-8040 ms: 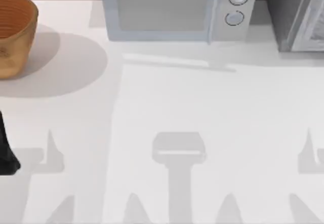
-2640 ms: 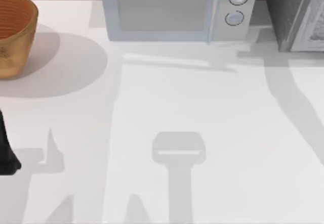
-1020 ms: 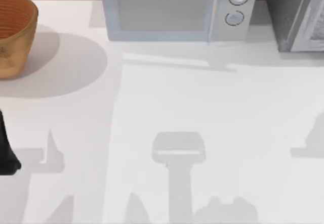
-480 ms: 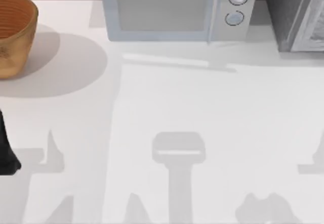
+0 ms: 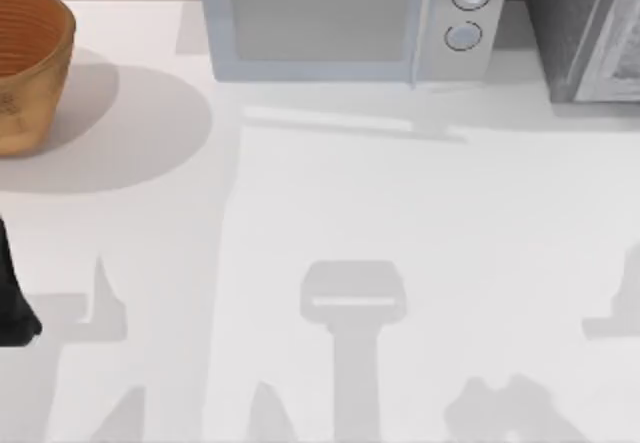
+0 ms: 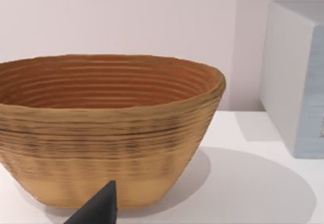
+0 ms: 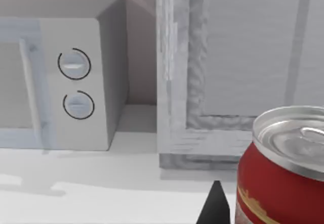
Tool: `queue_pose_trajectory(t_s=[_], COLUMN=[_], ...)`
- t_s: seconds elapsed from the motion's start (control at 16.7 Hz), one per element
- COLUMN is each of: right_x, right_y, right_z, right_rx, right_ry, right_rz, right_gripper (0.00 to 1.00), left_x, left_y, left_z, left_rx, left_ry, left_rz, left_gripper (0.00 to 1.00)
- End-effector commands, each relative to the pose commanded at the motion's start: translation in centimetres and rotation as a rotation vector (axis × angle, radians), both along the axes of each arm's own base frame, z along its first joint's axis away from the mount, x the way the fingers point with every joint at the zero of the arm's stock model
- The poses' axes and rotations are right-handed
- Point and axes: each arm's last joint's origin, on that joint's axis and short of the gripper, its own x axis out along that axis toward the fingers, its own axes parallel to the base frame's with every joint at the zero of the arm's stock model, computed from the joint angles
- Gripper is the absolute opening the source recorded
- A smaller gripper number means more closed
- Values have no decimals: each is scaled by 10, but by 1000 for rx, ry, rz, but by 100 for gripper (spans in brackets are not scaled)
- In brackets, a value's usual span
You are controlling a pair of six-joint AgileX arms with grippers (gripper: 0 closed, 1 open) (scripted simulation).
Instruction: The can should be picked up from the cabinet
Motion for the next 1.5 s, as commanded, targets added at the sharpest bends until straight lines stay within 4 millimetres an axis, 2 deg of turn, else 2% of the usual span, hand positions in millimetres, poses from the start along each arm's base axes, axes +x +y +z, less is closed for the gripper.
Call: queue_pose_trajectory(t_s=[0.18, 0.54, 0.9, 1.08, 1.26, 1.5], right_x=[14, 60, 108, 133, 156, 181], right_y=[-1, -10, -25, -32, -42, -69], right_z=[14, 34, 41, 40, 31, 10], right_rx=[11, 63, 90, 102, 108, 126], right_ry=[29, 84, 80, 66, 68, 76], right_rz=[56, 170, 285, 375, 447, 469], right_gripper=[0, 0, 0, 0, 0, 0], left_x=[0, 0, 0, 0, 0, 0], left_y=[0, 0, 0, 0, 0, 0], left_z=[0, 0, 0, 0, 0, 0], left_rx=[0, 0, 0, 0, 0, 0], left_ry=[0, 0, 0, 0, 0, 0], left_rz=[0, 0, 0, 0, 0, 0], left_gripper=[100, 100, 100, 100, 100, 100])
